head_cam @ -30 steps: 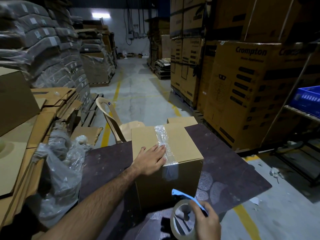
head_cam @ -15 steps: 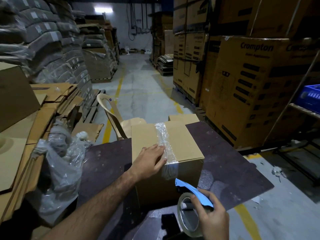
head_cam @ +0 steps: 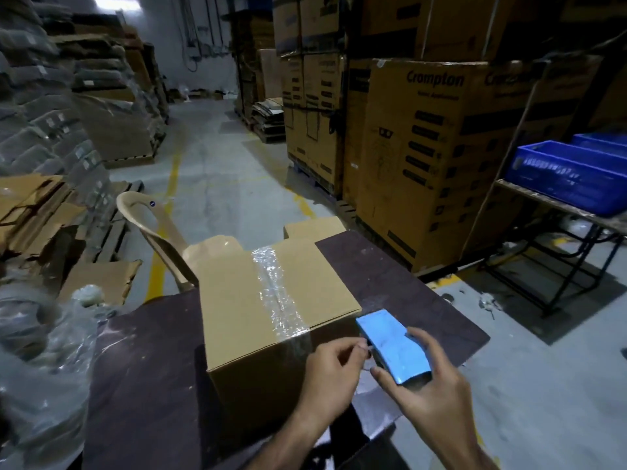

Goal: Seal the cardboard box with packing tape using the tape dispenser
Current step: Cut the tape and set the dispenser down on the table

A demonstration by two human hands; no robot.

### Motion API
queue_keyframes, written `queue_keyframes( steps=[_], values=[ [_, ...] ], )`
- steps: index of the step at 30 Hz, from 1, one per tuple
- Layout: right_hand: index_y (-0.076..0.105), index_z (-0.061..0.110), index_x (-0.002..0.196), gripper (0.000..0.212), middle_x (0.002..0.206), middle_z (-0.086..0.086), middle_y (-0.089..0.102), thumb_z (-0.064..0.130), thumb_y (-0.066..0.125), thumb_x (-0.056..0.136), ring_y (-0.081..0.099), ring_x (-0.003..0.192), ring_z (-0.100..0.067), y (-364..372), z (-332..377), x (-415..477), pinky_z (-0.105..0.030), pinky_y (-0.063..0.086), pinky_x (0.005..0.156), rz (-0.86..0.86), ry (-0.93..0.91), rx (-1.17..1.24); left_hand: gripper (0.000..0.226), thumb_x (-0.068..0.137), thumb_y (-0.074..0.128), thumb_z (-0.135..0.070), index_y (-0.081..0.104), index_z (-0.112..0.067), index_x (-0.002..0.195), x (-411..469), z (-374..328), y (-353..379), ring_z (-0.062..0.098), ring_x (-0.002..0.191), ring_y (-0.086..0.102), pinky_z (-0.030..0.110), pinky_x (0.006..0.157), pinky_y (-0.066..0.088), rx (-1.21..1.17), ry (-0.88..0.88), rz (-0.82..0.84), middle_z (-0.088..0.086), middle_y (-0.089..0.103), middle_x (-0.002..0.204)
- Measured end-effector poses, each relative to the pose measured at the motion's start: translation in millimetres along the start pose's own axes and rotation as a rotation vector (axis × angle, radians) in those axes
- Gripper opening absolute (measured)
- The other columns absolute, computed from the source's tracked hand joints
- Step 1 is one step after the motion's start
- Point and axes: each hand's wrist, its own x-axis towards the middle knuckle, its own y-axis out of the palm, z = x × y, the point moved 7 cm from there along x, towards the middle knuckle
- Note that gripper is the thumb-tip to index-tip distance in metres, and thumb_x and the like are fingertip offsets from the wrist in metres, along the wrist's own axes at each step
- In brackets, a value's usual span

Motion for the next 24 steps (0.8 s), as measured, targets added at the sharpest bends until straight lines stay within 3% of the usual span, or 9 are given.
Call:
queue_keyframes(
  steps=[2,4,8,13,16,20,24],
  values=[
    [0.052,0.027,0.119,0.081,0.1,0.008,0.068,0.067,0.077,0.054,0.064,0.085,-0.011,1,-4,8,-0.02,0.052,0.064,0.045,-0.073,-0.107,0.031,0.093,0.053,-0.039,0.073,-0.015,0.088,12,12,23,0.007,0.071,0.061,0.03,0.069,0.052,-0.05,-0.107,0.083,0.006,0.071,0.08],
    [0.054,0.019,0.122,0.089,0.105,0.007,0.069,0.075,0.066,0.053,0.06,0.09,-0.007,-1,-13,15,-0.021,0.048,0.067,0.055,-0.104,-0.178,0.045,0.084,0.051,-0.053,0.068,-0.011,0.083,23,21,42,0.01,0.07,0.057,0.039,0.068,0.054,-0.065,-0.15,0.104,0.013,0.068,0.082],
    [0.056,0.008,0.119,0.099,0.102,0.001,0.072,0.088,0.044,0.062,0.058,0.093,-0.007,4,-45,33,-0.026,0.041,0.074,0.1,-0.199,-0.273,0.063,0.069,0.049,-0.067,0.065,-0.006,0.076,47,37,72,0.01,0.066,0.053,0.031,0.061,0.042,-0.131,-0.228,0.088,0.001,0.062,0.069],
    [0.046,0.015,0.128,0.086,0.107,0.003,0.069,0.071,0.054,0.063,0.056,0.1,-0.006,25,-102,59,-0.027,0.04,0.073,0.347,-0.324,-0.331,0.042,0.073,0.061,-0.058,0.062,-0.018,0.058,78,60,103,0.014,0.059,0.045,0.028,0.059,0.032,-0.258,-0.398,0.031,0.0,0.053,0.061],
    [0.043,0.027,0.132,0.076,0.104,0.011,0.064,0.054,0.062,0.063,0.052,0.099,-0.005,37,-132,73,-0.025,0.037,0.077,0.497,-0.403,-0.315,0.045,0.085,0.063,-0.048,0.074,-0.005,0.077,97,83,116,0.013,0.054,0.05,0.022,0.051,0.033,-0.308,-0.534,-0.054,0.002,0.061,0.066],
    [0.054,0.035,0.121,0.07,0.093,0.02,0.059,0.038,0.075,0.054,0.046,0.091,0.0,57,-163,93,-0.03,0.024,0.076,0.586,-0.478,-0.364,0.038,0.089,0.061,-0.046,0.071,-0.01,0.088,114,106,135,0.007,0.046,0.05,0.016,0.042,0.029,-0.412,-0.651,-0.148,-0.001,0.062,0.06],
    [0.053,0.036,0.122,0.06,0.095,0.017,0.061,0.024,0.065,0.065,0.053,0.094,-0.009,82,-191,105,-0.031,0.025,0.078,0.734,-0.451,-0.39,0.039,0.083,0.067,-0.052,0.068,-0.014,0.093,123,127,151,0.008,0.049,0.052,0.016,0.045,0.034,-0.481,-0.743,-0.201,-0.005,0.059,0.051]
  ],
)
